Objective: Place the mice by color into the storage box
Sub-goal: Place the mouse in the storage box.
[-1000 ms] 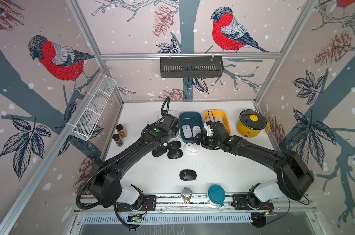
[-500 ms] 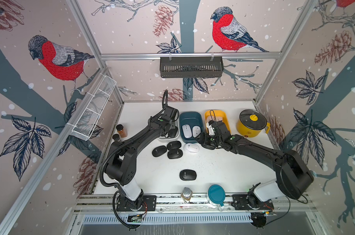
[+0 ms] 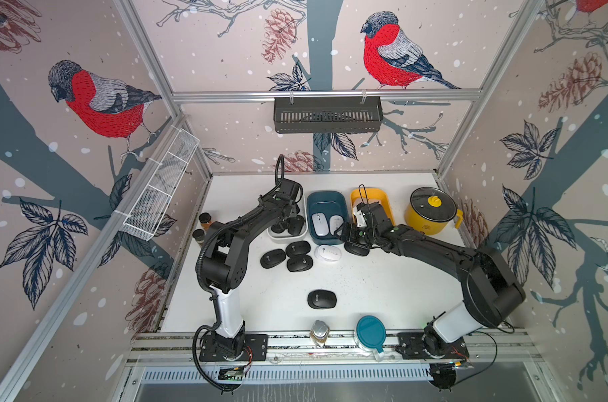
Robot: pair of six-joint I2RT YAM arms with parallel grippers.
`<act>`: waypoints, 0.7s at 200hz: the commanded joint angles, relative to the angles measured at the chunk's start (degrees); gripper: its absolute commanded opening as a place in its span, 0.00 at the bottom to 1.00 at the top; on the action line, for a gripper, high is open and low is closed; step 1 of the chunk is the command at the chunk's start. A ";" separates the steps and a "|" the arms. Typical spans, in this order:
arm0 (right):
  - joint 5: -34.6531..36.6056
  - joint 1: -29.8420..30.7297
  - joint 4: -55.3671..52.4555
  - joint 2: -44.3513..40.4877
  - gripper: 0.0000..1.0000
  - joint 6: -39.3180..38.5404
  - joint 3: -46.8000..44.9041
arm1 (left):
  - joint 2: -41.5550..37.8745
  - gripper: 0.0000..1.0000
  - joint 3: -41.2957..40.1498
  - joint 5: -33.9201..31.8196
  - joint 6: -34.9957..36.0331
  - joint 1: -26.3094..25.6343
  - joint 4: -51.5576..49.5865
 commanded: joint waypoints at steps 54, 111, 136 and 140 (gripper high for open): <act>-0.78 -0.78 -0.16 0.63 0.80 -0.51 0.13 | 5.03 0.50 2.59 -0.35 -0.97 0.92 2.51; -1.67 -1.07 0.53 1.45 0.79 0.07 0.30 | 7.18 0.50 3.66 -1.68 -2.41 1.42 2.67; -1.75 -1.07 0.45 1.61 0.79 0.07 0.38 | 7.80 0.50 4.22 -2.08 -2.69 1.45 2.54; -1.70 -1.07 0.49 1.59 0.79 0.06 0.38 | 7.93 0.50 4.43 -2.04 -2.65 1.46 2.41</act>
